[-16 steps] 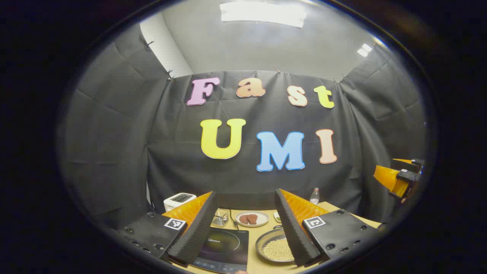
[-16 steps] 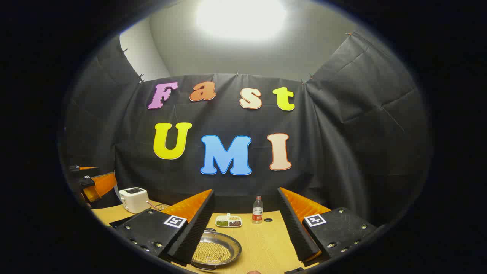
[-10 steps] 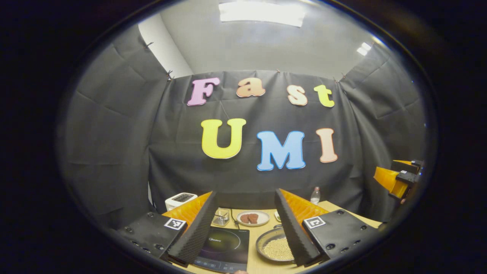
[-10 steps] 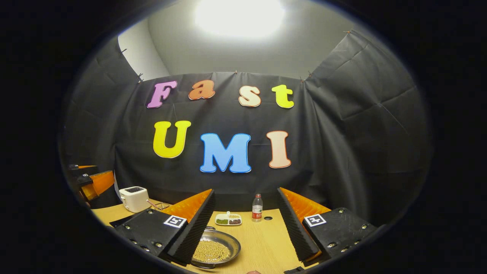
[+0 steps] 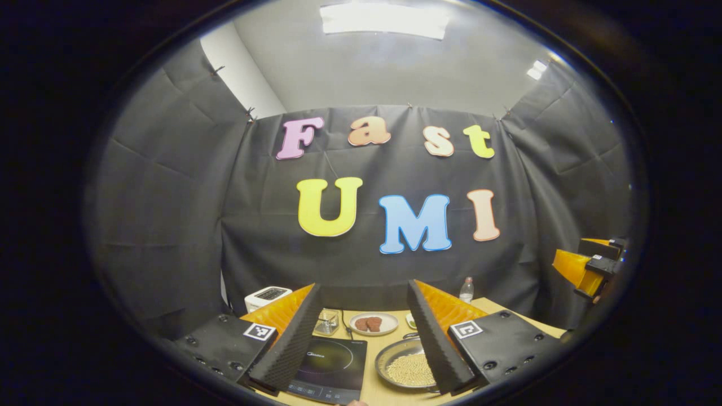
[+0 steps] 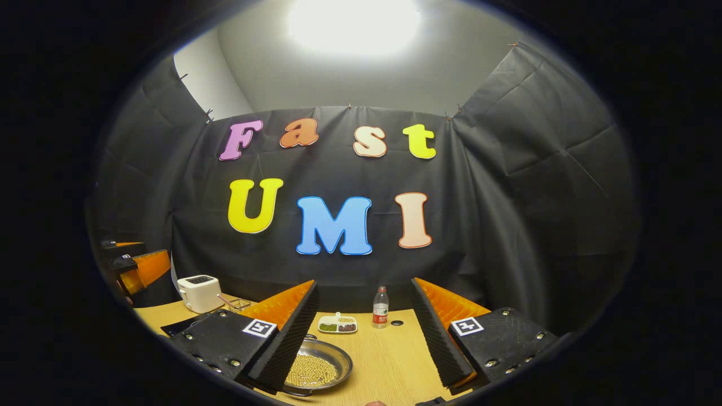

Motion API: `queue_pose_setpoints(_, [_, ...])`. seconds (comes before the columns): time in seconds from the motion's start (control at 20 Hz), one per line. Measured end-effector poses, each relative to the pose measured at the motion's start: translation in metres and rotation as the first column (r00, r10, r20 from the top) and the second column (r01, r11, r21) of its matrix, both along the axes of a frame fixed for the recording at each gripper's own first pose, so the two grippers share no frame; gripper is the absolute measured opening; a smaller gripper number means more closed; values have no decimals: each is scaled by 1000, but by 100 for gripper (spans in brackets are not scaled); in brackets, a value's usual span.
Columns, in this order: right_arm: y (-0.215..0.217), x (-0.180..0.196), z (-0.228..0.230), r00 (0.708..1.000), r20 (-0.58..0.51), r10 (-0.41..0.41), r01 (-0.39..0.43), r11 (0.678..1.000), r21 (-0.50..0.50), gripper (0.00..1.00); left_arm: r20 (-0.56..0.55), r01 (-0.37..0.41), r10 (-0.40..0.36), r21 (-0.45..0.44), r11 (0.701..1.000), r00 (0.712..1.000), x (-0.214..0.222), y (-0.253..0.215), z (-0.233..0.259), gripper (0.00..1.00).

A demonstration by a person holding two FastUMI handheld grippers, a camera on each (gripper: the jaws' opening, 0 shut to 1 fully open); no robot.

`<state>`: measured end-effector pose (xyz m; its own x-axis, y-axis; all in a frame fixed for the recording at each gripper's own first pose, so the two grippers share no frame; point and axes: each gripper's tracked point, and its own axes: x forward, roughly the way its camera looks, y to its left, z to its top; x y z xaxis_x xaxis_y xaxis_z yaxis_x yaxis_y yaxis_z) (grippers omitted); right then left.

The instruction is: First push the handle of the pot to place it horizontally, then grasp the pot with both hands and set it on the induction cooktop.

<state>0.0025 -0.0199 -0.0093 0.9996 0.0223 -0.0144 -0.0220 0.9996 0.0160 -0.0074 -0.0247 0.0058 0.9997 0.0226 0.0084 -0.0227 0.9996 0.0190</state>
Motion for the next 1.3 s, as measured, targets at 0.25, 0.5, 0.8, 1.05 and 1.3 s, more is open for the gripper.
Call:
queue_pose_setpoints(0.25, [-2,9,-6,999,-9,35,-35,999,8,97,3,-29,29,-2,1000,1000,2,-8,1,97])
queue_pose_setpoints(0.5, [4,20,-11,995,-10,100,-100,995,27,97,20,-83,82,19,996,996,-1,-7,5,97])
queue_pose_setpoints(0.8, [26,32,-19,986,-21,163,-162,986,42,97,35,-125,124,25,992,992,-2,7,12,95])
queue_pose_setpoints(1.05, [53,40,-27,983,-37,181,-180,983,37,90,39,-119,118,32,992,992,13,24,9,96])
queue_pose_setpoints(1.3, [88,48,-38,973,-70,218,-216,976,38,47,60,-121,120,17,993,991,27,46,14,96])
